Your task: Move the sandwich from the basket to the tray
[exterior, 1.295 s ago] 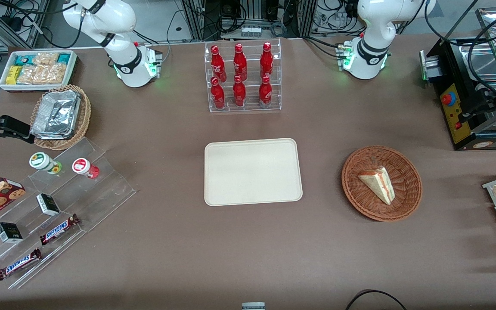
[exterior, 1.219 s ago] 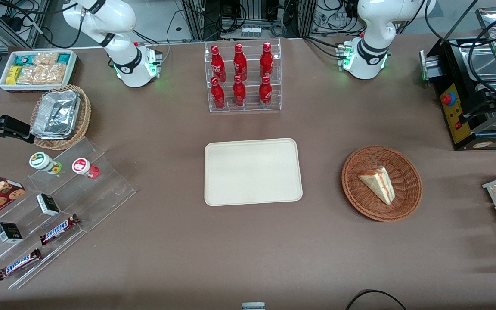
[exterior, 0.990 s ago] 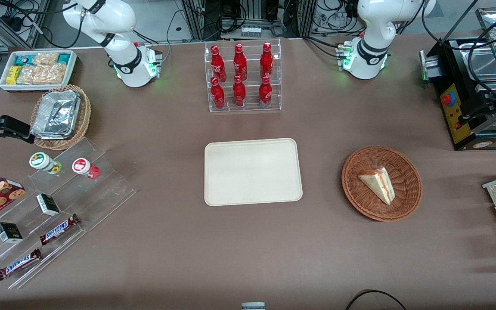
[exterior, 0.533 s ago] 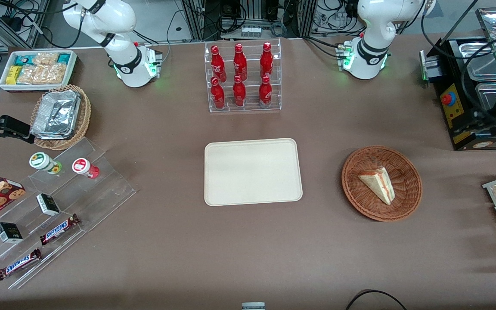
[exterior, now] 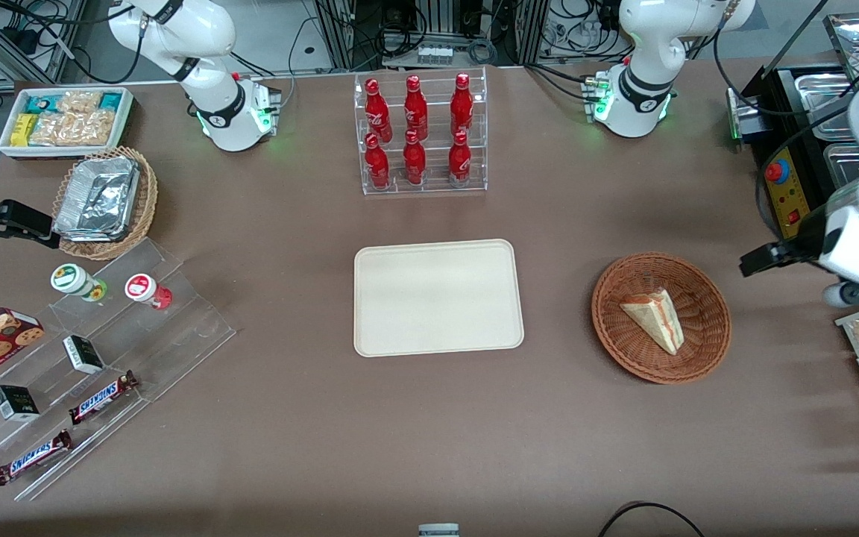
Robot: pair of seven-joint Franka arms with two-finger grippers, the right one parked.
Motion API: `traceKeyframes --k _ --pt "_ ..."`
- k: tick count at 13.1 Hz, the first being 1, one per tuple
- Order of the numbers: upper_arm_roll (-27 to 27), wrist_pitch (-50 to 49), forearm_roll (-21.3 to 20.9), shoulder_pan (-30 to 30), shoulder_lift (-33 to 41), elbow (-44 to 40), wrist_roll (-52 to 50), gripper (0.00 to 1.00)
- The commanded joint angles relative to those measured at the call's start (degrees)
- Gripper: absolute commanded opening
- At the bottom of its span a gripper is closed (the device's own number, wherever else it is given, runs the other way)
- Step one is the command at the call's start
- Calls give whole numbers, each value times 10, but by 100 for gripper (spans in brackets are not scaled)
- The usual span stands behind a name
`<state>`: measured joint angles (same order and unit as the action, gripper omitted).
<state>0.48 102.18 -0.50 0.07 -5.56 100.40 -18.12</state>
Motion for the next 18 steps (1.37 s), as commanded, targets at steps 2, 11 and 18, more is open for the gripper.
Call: traceKeyframes --k 2,11,18 --pt "1 101 7 33 7 93 -126 100" --pt "1 305 7 63 -30 237 -204 100" --pt "0 374 7 65 -68 263 -205 100"
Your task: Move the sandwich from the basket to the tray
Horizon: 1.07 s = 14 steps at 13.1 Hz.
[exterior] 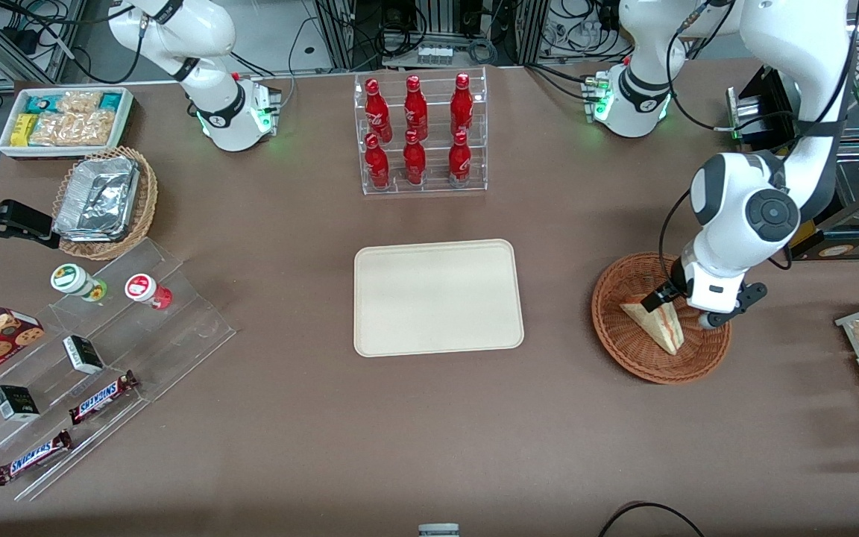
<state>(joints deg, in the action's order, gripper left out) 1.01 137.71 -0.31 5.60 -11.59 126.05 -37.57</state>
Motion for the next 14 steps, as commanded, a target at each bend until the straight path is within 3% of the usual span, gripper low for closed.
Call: traceKeyframes --k 1,5,6,7,9,10,14 --pt "-6 24 5 9 -11 7 -12 100" --pt "-6 43 5 9 -29 6 -12 98" --pt "-7 43 5 7 -29 6 -11 84" --pt "-7 43 5 7 -28 6 -12 53" --pt "-7 41 4 7 -27 5 -11 9" --pt "-7 37 4 6 -26 4 -8 0" --pt "-7 -55 1 7 -10 -50 0 0"
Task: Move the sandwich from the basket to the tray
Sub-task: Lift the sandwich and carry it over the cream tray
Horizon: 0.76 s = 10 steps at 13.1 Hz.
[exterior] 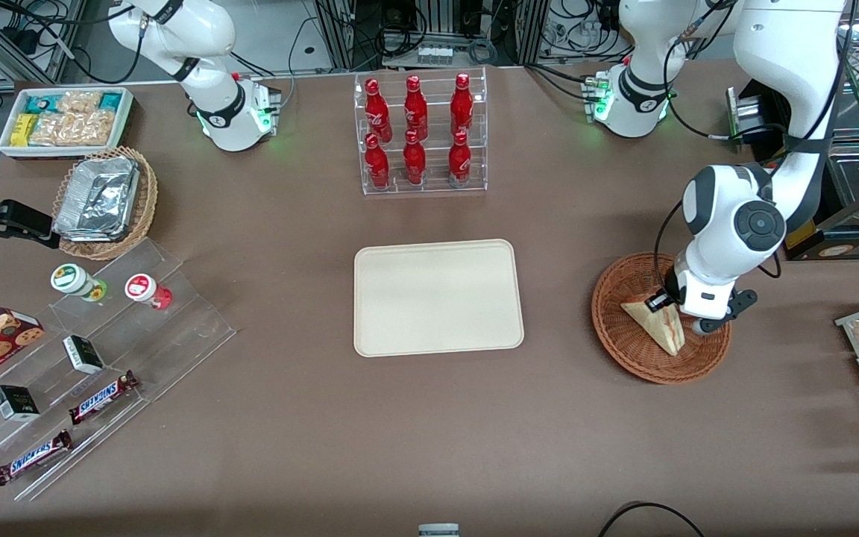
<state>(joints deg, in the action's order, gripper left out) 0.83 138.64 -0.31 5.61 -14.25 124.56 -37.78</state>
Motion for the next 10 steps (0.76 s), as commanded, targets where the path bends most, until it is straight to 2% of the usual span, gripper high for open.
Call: traceKeyframes --k 1,6,8,10 --pt "-5 -110 -3 8 24 -59 3 0" --pt "20 -315 5 52 17 -252 14 0" --pt "23 -349 6 95 3 -300 10 0" --pt "23 -345 7 137 -15 -311 15 0"
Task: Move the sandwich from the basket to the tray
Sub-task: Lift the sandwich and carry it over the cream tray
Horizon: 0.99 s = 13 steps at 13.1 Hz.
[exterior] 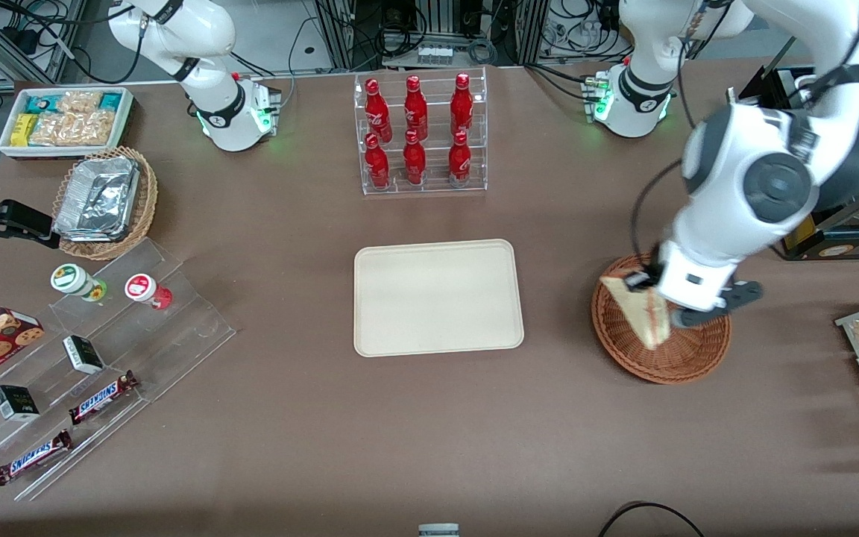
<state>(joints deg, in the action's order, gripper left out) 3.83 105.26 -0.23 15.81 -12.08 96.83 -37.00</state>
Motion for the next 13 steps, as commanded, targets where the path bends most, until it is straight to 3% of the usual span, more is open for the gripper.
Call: traceKeyframes --k 1,6,13 --pt "-1 -11 6 55 -56 -51 7 0" --pt "22 -10 13 148 -189 -168 -7 0" --pt "21 83 -5 254 -272 -180 -54 0"
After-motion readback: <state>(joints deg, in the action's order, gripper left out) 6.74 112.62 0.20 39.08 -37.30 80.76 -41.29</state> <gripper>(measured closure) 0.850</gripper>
